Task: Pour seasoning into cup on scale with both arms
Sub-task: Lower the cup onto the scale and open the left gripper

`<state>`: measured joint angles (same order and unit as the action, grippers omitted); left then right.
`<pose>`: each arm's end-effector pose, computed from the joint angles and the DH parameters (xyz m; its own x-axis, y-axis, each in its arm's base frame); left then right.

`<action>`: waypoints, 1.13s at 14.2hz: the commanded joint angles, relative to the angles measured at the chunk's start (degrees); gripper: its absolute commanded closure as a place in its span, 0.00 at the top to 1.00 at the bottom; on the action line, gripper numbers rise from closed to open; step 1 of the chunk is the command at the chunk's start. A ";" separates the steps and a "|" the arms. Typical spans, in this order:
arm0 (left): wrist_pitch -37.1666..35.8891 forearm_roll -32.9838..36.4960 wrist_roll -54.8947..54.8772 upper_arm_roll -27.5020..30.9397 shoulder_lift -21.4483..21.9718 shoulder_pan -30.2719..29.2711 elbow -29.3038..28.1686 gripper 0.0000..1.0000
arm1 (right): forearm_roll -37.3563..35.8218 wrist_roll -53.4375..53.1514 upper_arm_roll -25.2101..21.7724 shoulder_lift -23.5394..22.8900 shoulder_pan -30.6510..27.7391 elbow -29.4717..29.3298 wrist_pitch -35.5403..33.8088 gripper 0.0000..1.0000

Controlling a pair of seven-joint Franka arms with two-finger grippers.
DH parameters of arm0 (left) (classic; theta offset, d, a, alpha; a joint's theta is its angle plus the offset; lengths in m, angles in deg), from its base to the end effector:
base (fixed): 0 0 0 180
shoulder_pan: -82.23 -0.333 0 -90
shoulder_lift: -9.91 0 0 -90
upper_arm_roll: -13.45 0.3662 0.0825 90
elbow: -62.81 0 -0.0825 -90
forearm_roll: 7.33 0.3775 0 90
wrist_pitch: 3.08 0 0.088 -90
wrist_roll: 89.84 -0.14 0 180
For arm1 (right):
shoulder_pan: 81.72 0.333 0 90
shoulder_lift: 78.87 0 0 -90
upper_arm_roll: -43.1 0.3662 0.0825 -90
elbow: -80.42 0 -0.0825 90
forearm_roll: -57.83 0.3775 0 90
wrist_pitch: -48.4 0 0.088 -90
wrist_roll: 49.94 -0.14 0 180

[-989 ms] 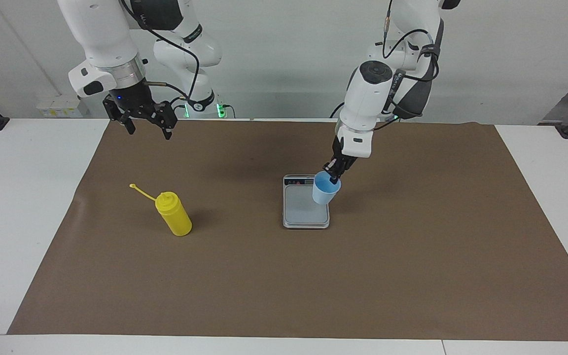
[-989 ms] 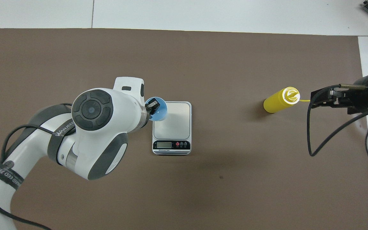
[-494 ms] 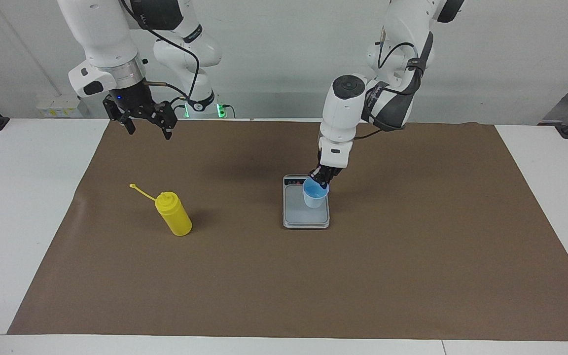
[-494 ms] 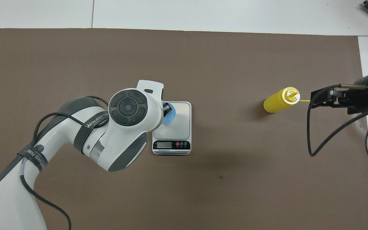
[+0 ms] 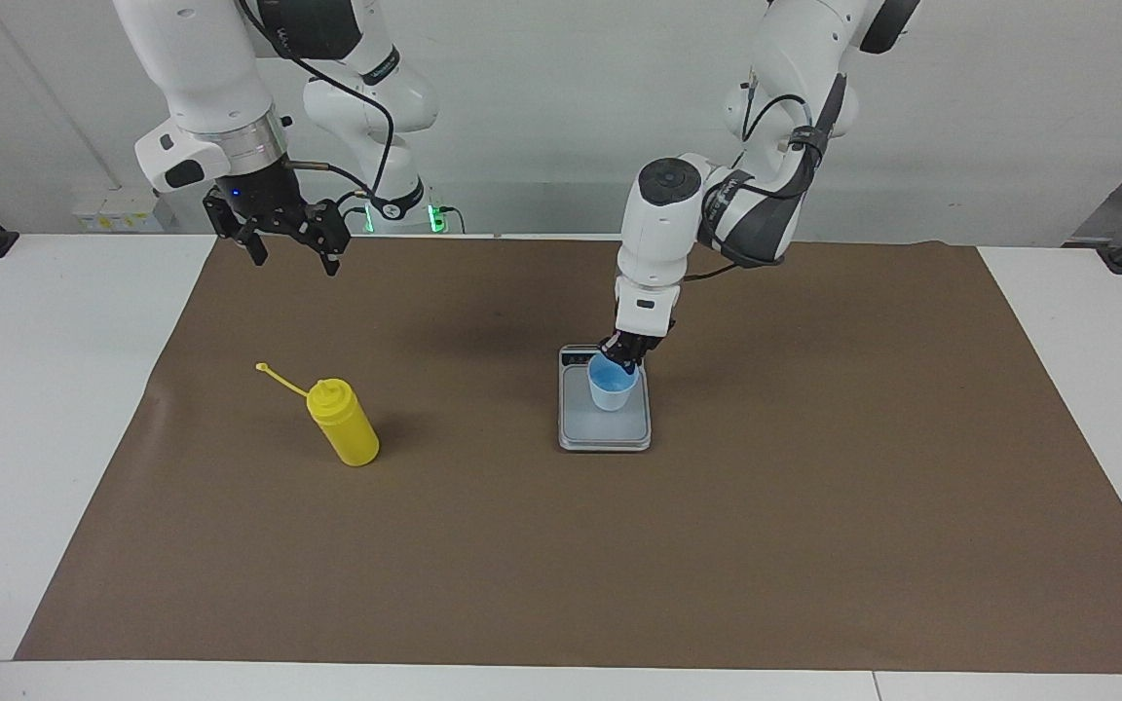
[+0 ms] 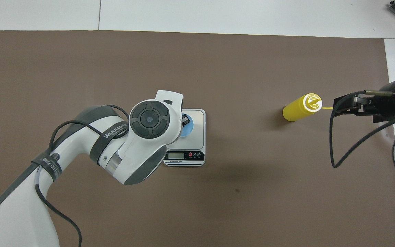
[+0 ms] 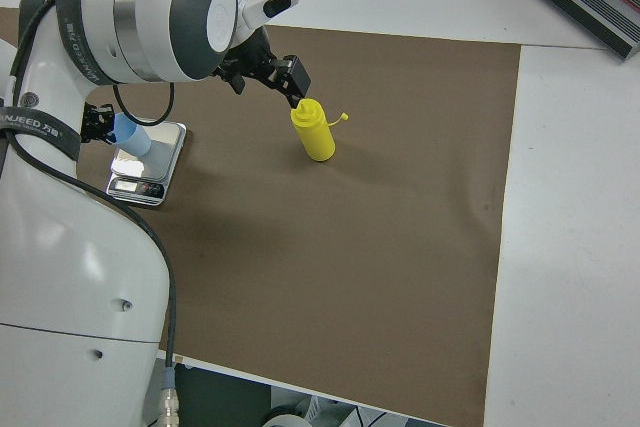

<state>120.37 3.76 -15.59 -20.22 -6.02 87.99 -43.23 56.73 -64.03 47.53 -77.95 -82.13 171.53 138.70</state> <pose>0.5124 -0.3719 0.4214 0.8614 0.5067 0.0366 0.5036 -0.8611 0.0697 0.5415 0.0357 0.6419 0.9846 -0.1747 0.0068 -0.1748 -0.9844 0.0194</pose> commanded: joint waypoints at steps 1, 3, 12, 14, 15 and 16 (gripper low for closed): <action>0.74 2.35 2.21 0.09 -1.65 0.74 1.36 0.04 | 0.66 -0.23 0.32 0.06 -0.65 -0.14 0.14 1.00; 1.17 2.44 2.21 0.09 -1.74 0.74 1.10 0.05 | 0.66 -0.32 0.32 0.06 -0.65 -0.14 0.05 1.00; -0.66 3.67 1.86 0.09 -1.83 0.65 1.97 0.40 | 0.66 -0.23 0.32 0.06 -0.74 -0.14 0.14 1.00; -3.81 5.08 1.60 0.01 -2.88 0.56 4.42 0.40 | 0.66 -0.23 0.32 0.06 -0.65 -0.14 0.05 1.00; -5.92 5.08 1.42 -0.17 -3.32 0.56 6.53 0.40 | 0.66 -0.23 0.32 0.06 -0.73 -0.14 0.05 1.00; -7.07 4.82 1.16 -0.17 -3.58 0.56 8.55 0.40 | 0.66 -0.23 0.32 0.06 -0.74 -0.14 0.05 1.00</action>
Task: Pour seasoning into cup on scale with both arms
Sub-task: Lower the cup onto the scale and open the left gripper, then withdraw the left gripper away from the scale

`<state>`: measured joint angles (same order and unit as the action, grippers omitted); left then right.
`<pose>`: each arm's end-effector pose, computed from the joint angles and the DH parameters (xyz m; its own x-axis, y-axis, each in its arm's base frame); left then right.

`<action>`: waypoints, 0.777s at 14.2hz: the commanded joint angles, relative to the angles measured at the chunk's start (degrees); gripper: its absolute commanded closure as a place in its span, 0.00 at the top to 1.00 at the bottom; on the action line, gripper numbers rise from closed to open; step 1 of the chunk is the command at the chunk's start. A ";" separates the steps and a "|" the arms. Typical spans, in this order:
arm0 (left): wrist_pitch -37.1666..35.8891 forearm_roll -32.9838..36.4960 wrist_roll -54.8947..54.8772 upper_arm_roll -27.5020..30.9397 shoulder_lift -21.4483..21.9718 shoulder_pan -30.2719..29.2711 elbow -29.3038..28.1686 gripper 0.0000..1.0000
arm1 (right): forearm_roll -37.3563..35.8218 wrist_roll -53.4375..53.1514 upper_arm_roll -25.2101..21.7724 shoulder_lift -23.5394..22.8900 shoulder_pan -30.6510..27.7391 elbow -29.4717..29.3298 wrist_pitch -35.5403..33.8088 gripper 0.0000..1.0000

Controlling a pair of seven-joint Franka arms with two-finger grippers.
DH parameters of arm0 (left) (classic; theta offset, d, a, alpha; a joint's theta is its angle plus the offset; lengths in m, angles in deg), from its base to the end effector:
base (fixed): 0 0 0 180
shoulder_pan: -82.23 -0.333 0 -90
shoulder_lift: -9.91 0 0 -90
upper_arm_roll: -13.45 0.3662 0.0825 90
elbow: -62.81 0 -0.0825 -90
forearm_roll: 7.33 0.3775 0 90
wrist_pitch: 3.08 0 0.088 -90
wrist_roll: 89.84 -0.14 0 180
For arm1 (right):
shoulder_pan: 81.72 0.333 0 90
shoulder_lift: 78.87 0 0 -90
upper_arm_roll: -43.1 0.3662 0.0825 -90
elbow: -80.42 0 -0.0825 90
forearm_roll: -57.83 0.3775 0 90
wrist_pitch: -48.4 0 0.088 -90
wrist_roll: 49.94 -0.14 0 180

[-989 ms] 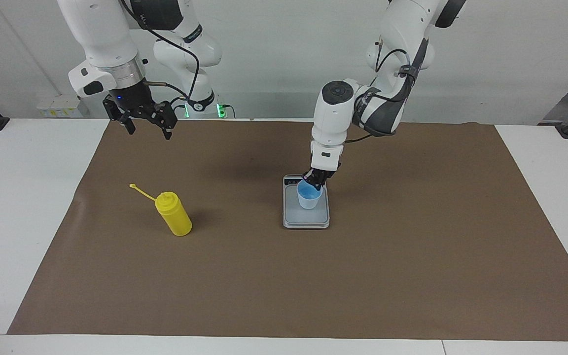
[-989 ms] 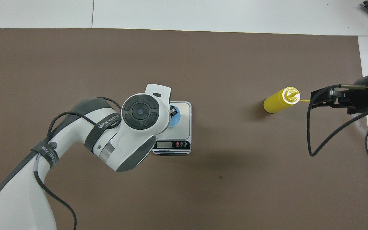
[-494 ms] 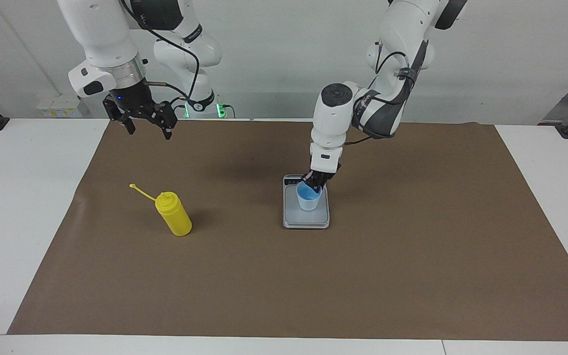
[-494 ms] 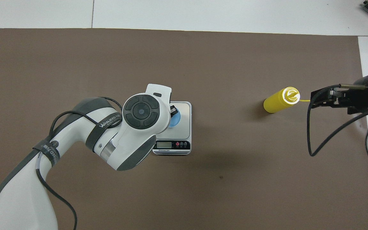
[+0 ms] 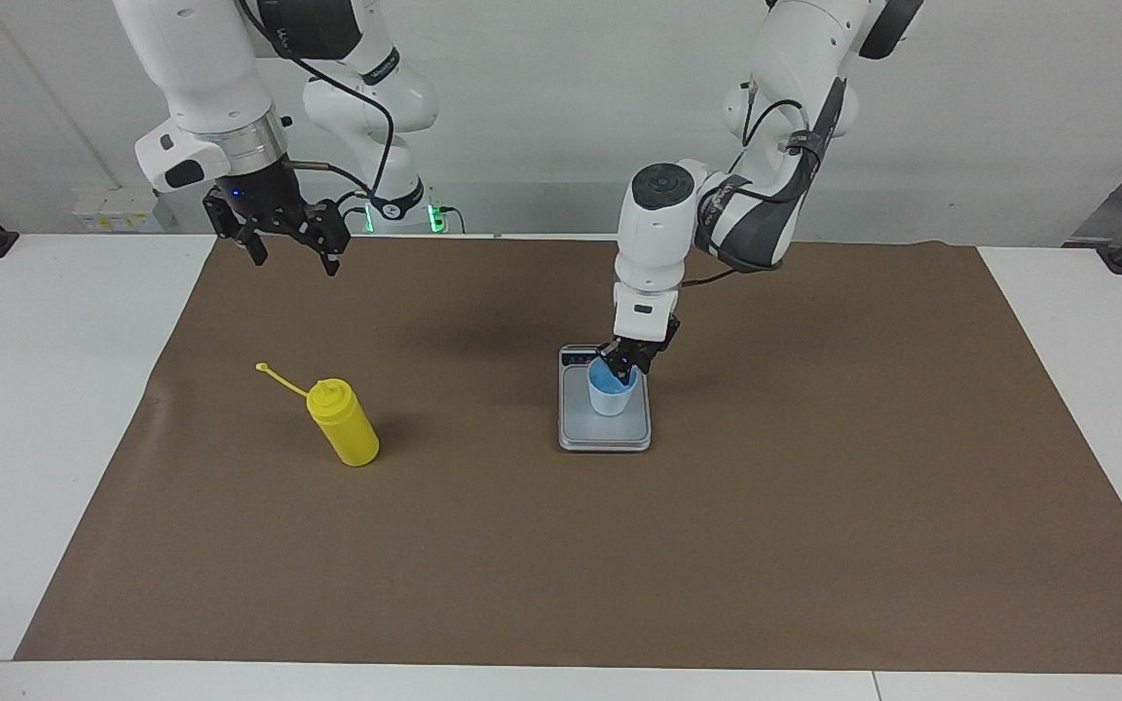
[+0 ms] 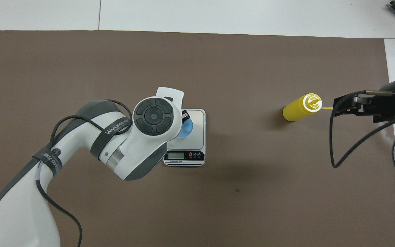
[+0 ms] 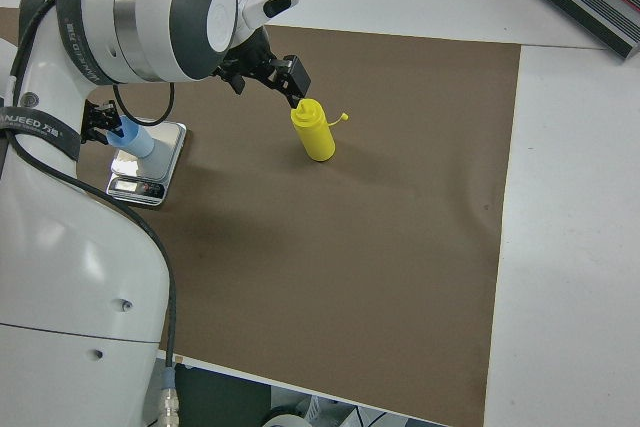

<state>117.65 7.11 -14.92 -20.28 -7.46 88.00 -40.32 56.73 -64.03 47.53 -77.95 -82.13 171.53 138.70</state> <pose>0.5247 -0.3697 0.4266 0.8642 0.4982 0.0705 0.4964 -0.8671 0.0420 0.5415 0.0357 0.6419 0.9846 -0.1747 0.0068 -0.1748 -0.9844 0.0194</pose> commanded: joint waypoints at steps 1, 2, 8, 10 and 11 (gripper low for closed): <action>-5.67 1.12 0.31 -0.11 -2.58 0.46 7.66 0.40 | 0.66 -0.23 0.32 0.06 -0.73 -0.14 0.05 1.00; -7.85 1.03 0.31 -0.11 -3.10 0.46 10.12 0.40 | 0.66 -0.23 0.32 0.06 -0.73 -0.14 0.05 1.00; -27.53 -3.44 -9.50 -1.52 -3.11 -1.29 21.99 0.40 | 0.66 -0.32 0.32 0.06 -0.65 -0.14 0.05 1.00; -33.08 -3.98 -14.43 -0.82 -3.02 -1.64 25.07 0.40 | 0.66 -0.32 0.32 0.06 -0.73 -0.14 0.05 1.00; -34.41 -4.24 -16.54 -0.55 -2.67 -2.52 25.52 0.40 | 0.66 -0.32 0.32 0.06 -0.73 -0.14 0.05 1.00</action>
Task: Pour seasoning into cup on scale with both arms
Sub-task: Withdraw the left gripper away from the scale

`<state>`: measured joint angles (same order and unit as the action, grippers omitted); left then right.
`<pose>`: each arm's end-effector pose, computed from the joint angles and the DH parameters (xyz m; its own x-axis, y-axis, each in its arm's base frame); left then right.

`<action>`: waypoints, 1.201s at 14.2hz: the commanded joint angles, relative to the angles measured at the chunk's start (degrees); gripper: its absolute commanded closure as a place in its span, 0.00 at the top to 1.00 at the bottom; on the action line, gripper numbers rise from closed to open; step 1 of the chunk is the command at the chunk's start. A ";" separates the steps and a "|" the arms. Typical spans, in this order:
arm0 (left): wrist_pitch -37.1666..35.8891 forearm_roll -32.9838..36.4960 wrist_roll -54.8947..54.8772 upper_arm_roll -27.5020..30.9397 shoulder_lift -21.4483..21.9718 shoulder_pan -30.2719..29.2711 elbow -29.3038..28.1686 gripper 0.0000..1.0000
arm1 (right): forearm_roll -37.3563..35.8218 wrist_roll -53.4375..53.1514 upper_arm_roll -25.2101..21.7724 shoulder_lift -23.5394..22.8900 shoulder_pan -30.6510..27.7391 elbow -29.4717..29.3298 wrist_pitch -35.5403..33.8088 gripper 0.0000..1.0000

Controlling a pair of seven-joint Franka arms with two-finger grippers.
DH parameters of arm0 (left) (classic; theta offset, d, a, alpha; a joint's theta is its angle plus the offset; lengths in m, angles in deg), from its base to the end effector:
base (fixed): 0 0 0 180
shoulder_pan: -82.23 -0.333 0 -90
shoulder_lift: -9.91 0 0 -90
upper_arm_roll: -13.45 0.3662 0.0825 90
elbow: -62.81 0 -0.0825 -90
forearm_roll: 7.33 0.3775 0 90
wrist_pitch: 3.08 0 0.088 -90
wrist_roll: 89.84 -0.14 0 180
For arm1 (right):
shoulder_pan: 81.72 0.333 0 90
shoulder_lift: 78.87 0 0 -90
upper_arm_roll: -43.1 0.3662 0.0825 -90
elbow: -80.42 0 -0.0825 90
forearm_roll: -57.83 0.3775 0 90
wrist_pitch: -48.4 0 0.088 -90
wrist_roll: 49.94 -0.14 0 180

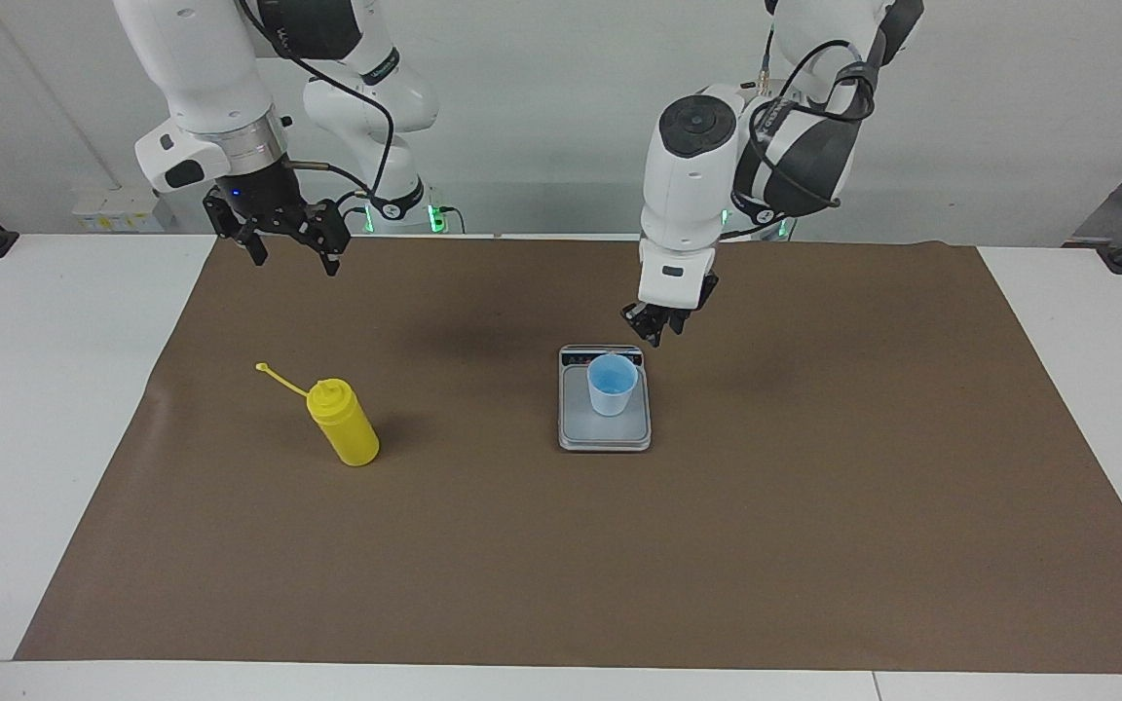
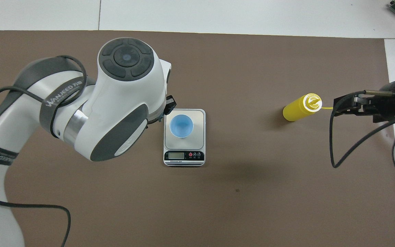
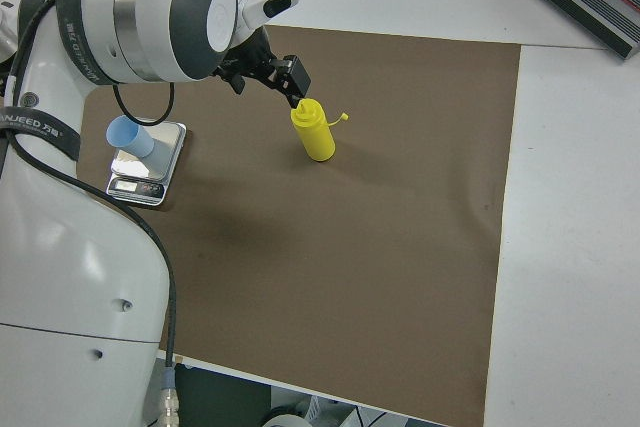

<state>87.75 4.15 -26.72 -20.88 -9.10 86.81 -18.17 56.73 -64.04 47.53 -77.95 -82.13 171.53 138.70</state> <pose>0.5473 -0.3336 0.5449 0.9097 0.4139 -0.0339 0.4091 -0.9072 -0.0983 0.5415 0.0357 0.6419 0.9846 -0.1749 0.0068 -0.1750 -0.9844 0.0194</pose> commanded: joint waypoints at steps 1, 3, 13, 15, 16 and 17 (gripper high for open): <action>-5.57 -2.16 -5.98 0.06 -0.77 -2.72 3.55 0.39 | 0.66 -0.32 0.32 0.06 -0.74 -0.14 0.05 1.00; -9.59 -3.66 -10.44 0.14 0.37 -5.01 6.00 0.39 | 0.66 -0.32 0.32 0.06 -0.74 -0.14 0.05 1.00; -16.92 -11.57 -46.84 24.92 10.57 -5.55 6.02 0.39 | 0.66 -0.32 0.32 0.06 -0.74 -0.14 -0.04 1.00; -16.83 -11.57 -52.46 27.90 11.27 -5.55 4.87 0.40 | 0.66 -0.32 0.23 0.06 -0.82 -0.14 -0.04 1.00; -16.83 -11.57 -54.66 29.22 11.45 -5.55 4.70 0.41 | 0.66 -0.23 0.14 0.14 -1.08 -0.06 -0.04 1.00; -16.22 -11.57 -56.08 30.02 11.63 -5.55 4.26 0.42 | 0.66 0.03 0.14 0.14 -1.17 0.47 0.31 1.00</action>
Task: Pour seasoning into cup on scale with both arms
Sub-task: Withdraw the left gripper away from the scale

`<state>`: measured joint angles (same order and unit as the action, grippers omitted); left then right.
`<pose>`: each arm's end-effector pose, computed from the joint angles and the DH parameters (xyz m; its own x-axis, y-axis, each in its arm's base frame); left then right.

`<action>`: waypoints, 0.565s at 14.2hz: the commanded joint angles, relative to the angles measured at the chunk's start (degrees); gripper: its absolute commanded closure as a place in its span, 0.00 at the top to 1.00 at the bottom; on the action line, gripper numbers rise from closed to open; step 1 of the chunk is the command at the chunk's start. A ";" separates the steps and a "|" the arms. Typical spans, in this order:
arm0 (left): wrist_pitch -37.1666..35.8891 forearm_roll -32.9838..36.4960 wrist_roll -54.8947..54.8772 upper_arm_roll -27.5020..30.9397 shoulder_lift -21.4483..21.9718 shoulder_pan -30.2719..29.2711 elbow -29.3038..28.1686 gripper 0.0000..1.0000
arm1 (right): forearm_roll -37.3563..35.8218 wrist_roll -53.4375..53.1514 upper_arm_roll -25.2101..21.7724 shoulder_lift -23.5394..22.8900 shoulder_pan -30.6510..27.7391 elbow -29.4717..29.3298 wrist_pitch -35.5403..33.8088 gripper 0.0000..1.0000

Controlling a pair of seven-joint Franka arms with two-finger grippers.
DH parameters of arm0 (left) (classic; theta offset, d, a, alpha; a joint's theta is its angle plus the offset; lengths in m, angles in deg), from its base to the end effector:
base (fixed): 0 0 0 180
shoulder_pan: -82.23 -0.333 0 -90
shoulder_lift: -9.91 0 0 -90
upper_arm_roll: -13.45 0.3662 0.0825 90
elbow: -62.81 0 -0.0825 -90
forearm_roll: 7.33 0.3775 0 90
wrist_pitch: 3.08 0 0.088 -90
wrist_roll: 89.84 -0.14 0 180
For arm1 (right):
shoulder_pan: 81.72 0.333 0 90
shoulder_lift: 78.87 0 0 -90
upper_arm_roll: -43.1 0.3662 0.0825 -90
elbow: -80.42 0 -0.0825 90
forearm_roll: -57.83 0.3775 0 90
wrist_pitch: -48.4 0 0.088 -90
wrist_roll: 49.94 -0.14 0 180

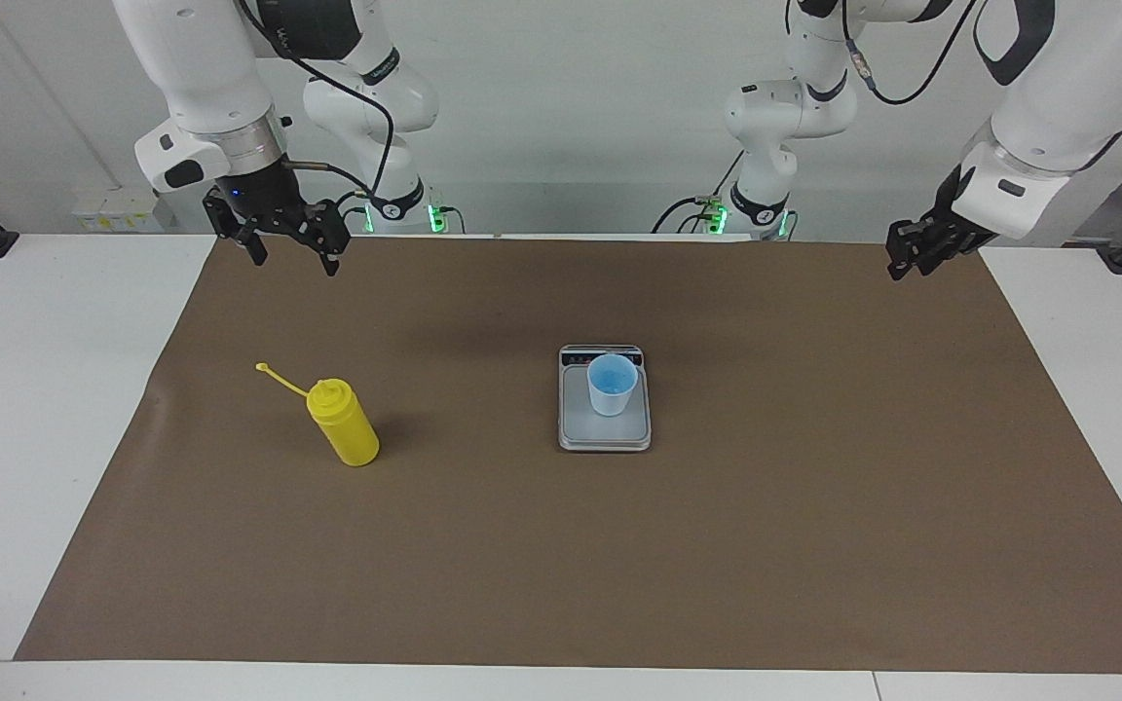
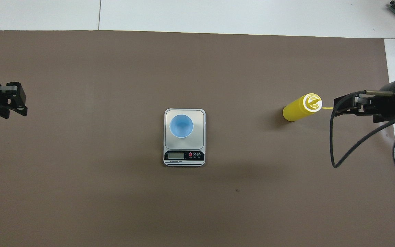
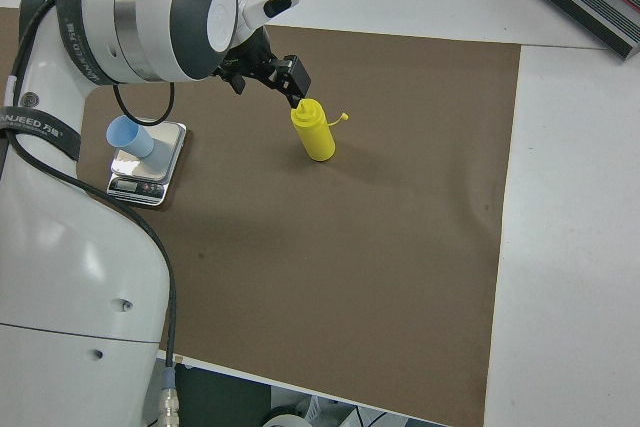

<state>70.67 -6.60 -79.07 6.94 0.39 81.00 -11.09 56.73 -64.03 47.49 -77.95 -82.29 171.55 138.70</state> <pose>0.5688 -0.0436 0.6535 0.9813 0.0989 -0.1651 0.0961 -0.9951 -0.0252 0.5416 0.0339 0.6417 0.9840 -0.1781 0.0064 -0.1782 -0.9838 0.0194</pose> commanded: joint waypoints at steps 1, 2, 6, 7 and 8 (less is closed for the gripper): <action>3.04 -0.82 -4.09 2.46 2.84 0.26 -4.31 0.44 | 0.66 0.21 0.18 0.32 -1.10 0.89 0.75 1.00; 6.37 -0.82 -4.01 2.55 3.97 0.26 -7.02 0.45 | 0.66 0.21 0.18 0.58 -1.10 1.50 1.28 1.00; 19.48 -0.82 -4.01 2.99 8.72 0.08 -18.71 0.48 | 0.74 5.10 0.01 3.04 -1.36 8.87 10.75 1.00; 21.76 -0.82 -4.10 3.08 9.69 0.08 -21.00 0.48 | 0.74 7.13 0.01 3.65 -1.89 11.15 13.13 1.00; 23.79 -0.82 -4.10 3.08 10.39 0.08 -22.76 0.49 | 0.83 8.63 0.01 4.27 -2.07 13.35 15.50 1.00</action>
<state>89.30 -6.62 -82.22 9.30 6.04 81.03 -26.29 56.73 -59.50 47.41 -77.14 -83.07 178.19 149.25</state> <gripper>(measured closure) 0.520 0.000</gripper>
